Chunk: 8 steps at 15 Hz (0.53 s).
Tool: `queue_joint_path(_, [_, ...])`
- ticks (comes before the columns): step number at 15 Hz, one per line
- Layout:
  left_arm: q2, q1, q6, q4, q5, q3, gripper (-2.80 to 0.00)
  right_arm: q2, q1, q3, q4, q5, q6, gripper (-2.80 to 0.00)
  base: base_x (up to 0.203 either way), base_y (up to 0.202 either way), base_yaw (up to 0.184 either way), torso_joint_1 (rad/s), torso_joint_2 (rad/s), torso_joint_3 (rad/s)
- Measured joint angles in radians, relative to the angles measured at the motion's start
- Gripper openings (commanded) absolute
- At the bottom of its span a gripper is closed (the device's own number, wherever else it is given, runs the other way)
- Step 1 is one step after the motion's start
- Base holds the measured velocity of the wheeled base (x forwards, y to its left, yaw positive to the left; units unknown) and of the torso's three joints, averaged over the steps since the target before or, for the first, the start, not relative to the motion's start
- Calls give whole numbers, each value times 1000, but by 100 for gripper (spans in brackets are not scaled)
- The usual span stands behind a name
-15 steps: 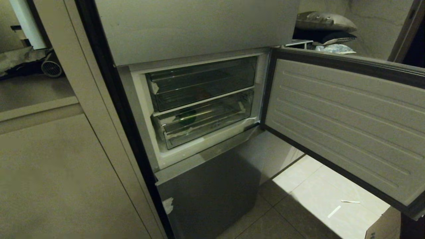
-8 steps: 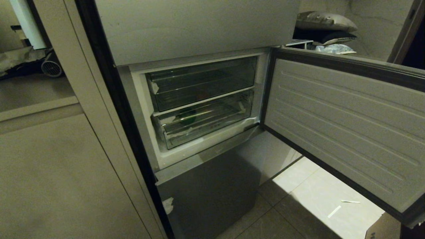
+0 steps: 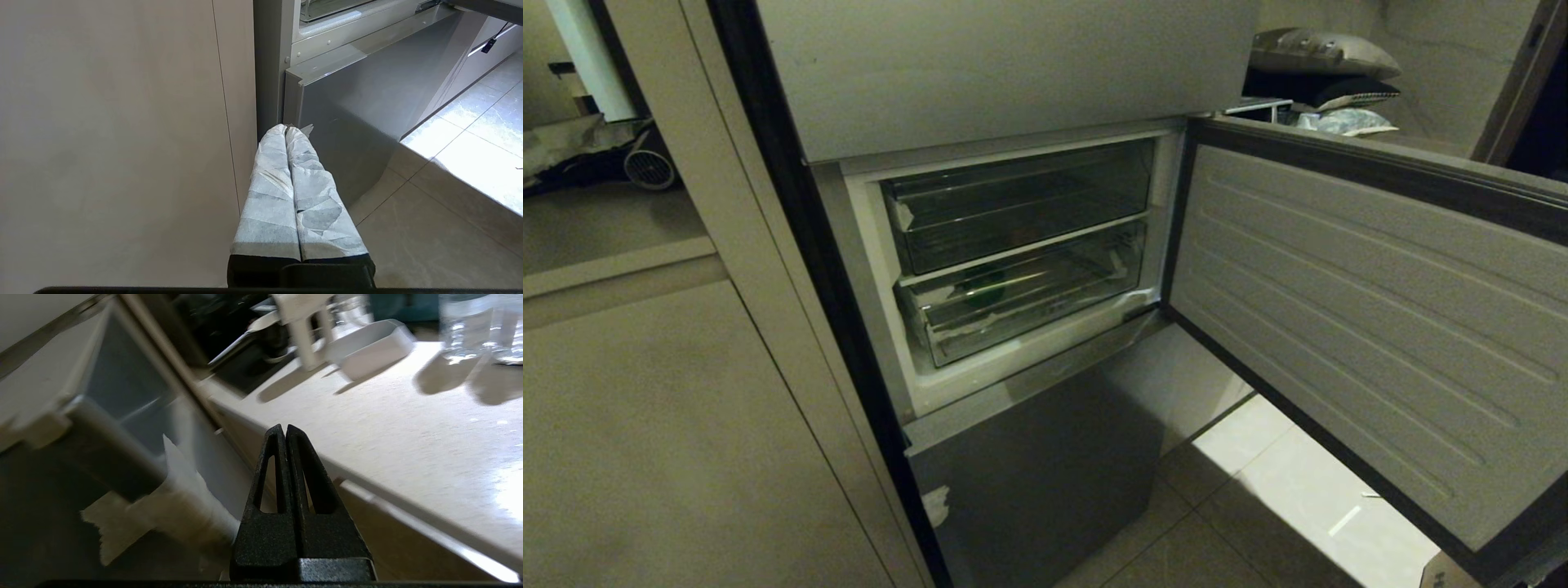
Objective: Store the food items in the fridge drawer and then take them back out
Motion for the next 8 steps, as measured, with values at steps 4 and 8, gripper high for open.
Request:
queue_joint_path(4, [0,0,0,0,0,0,-280,-152,106,107,0,-13,-1,-280,0,0,0,0,0,0])
queue_joint_path(8, [0,0,0,0,0,0,-280,-295,226,170,1,-57,3,-280,0,0,0,0,0,0])
